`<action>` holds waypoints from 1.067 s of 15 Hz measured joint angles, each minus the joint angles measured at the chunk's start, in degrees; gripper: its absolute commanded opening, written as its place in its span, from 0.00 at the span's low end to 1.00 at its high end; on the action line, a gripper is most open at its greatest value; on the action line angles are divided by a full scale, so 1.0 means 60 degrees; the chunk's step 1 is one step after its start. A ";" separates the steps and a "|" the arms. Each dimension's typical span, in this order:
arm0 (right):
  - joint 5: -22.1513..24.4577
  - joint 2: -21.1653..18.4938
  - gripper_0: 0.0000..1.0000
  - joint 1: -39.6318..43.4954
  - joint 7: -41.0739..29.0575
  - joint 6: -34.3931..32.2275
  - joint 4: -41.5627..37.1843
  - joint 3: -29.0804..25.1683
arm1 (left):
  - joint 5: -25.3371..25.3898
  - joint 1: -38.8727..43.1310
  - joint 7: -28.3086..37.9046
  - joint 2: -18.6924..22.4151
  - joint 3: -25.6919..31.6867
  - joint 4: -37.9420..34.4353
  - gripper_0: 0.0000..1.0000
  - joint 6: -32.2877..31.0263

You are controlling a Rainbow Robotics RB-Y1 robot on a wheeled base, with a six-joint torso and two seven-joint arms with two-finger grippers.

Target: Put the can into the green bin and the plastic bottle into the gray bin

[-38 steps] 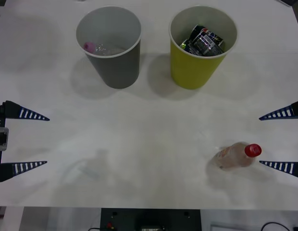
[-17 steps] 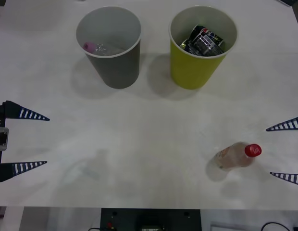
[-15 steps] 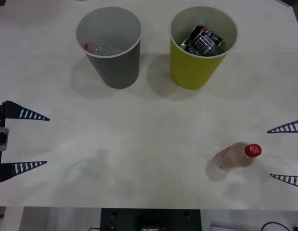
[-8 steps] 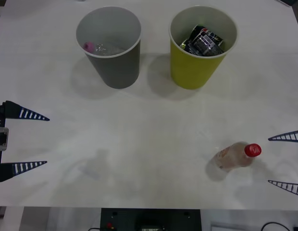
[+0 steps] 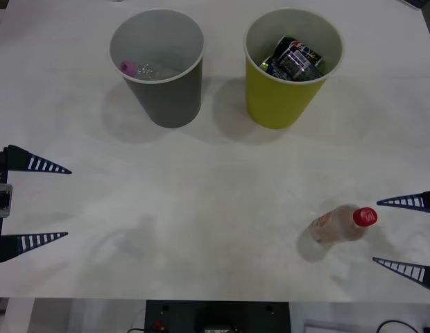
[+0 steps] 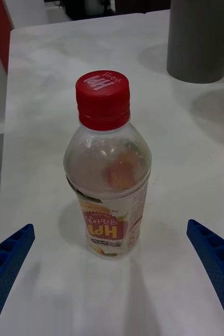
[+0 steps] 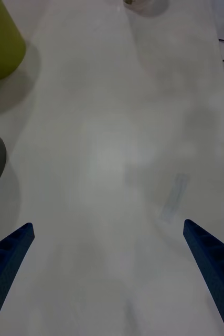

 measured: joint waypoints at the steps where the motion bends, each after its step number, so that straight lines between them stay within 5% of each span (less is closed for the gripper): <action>1: 0.0001 0.0165 1.00 -0.0051 0.0070 -0.0002 0.0140 0.0008 | 0.0000 0.0000 0.0000 0.0000 0.0000 0.0000 0.98 0.0000; 10: -0.0021 0.1880 1.00 -0.1302 0.1491 -0.0663 0.3254 -0.0058 | 0.0000 0.0000 0.0000 0.0000 0.0000 0.0000 0.98 0.0000; 16: -0.0023 0.2512 1.00 -0.1518 0.1845 -0.0441 0.3563 -0.0061 | 0.0000 0.0000 0.0000 0.0000 0.0000 0.0000 0.98 0.0000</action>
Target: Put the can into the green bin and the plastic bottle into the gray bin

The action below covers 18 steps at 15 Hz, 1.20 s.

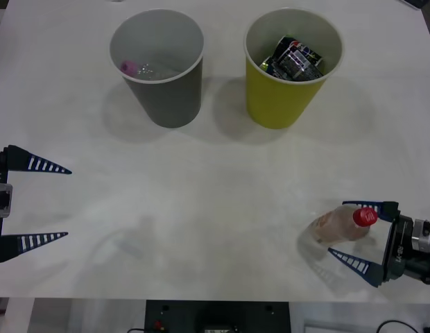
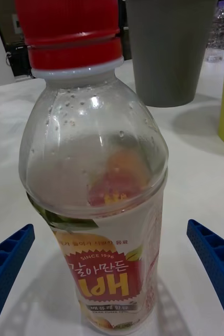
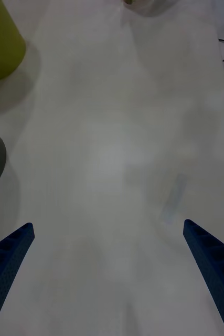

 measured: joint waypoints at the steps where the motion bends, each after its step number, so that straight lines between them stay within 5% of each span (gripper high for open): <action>1: 0.0002 0.0084 1.00 -0.0014 0.0060 0.0040 -0.0004 -0.0006 | 0.0000 0.0000 0.0000 0.0000 0.0000 0.0000 0.98 0.0000; 9: 0.0040 0.0375 0.97 -0.0108 0.0582 0.0192 0.0001 -0.0003 | 0.0000 0.0000 0.0000 0.0000 0.0000 0.0000 0.98 0.0000; 11: 0.0070 0.0374 0.01 -0.0112 0.0646 0.0217 0.0001 -0.0002 | 0.0000 0.0000 0.0000 0.0000 0.0000 0.0000 0.98 0.0000; 18: 0.0188 0.0373 0.00 -0.0157 0.0660 0.0262 -0.0007 -0.0002 | 0.0000 0.0000 0.0000 0.0000 0.0000 0.0000 0.98 0.0000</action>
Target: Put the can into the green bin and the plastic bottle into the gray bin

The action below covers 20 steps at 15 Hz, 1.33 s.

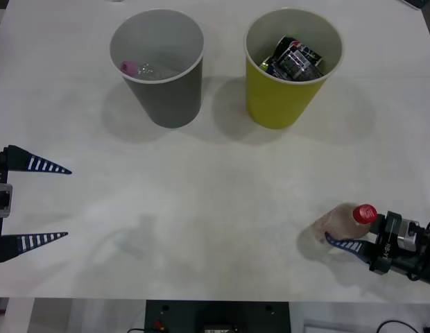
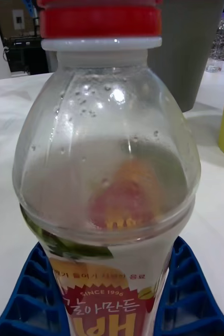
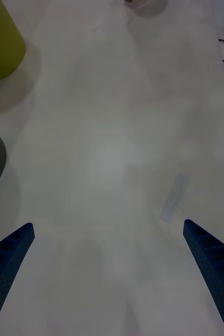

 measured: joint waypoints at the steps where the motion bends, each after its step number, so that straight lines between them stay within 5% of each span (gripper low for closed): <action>1: 0.0005 0.0000 0.00 -0.0005 -0.0016 -0.0006 0.0005 0.0000 | 0.0000 0.0000 0.0000 0.0000 0.0000 0.0000 0.98 0.0000; 8: 0.0276 -0.0230 0.00 0.0017 -0.0488 -0.0148 -0.0431 0.0000 | 0.0000 0.0000 0.0000 0.0000 0.0000 0.0000 0.98 0.0000; 20: 0.2497 -0.1174 0.00 0.1462 -0.6623 0.1276 -0.6597 -0.0008 | 0.0000 0.0000 0.0000 0.0000 0.0000 0.0000 0.98 0.0000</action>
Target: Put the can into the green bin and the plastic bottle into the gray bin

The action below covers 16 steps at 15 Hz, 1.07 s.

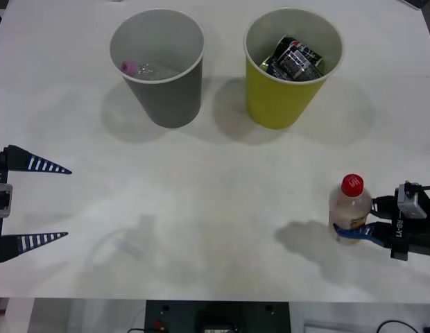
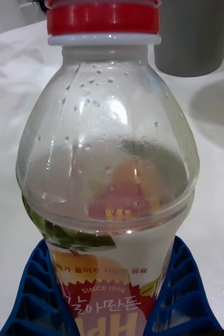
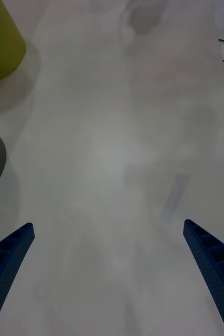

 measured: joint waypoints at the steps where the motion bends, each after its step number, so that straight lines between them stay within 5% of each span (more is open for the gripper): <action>1: 0.0279 -0.0113 0.00 0.0002 -0.0624 0.0084 -0.0442 0.0006 | 0.0000 0.0000 0.0000 0.0000 0.0000 0.0000 0.98 0.0000; 5: 0.1110 -0.0620 0.00 0.0002 -0.3155 0.0211 -0.2095 0.0008 | 0.0000 0.0000 0.0000 0.0000 0.0000 0.0000 0.98 0.0000; 16: 0.1623 -0.2893 0.00 -0.0990 -0.9191 0.0925 -0.4793 0.0845 | 0.0000 0.0000 0.0000 0.0000 0.0000 0.0000 0.98 0.0000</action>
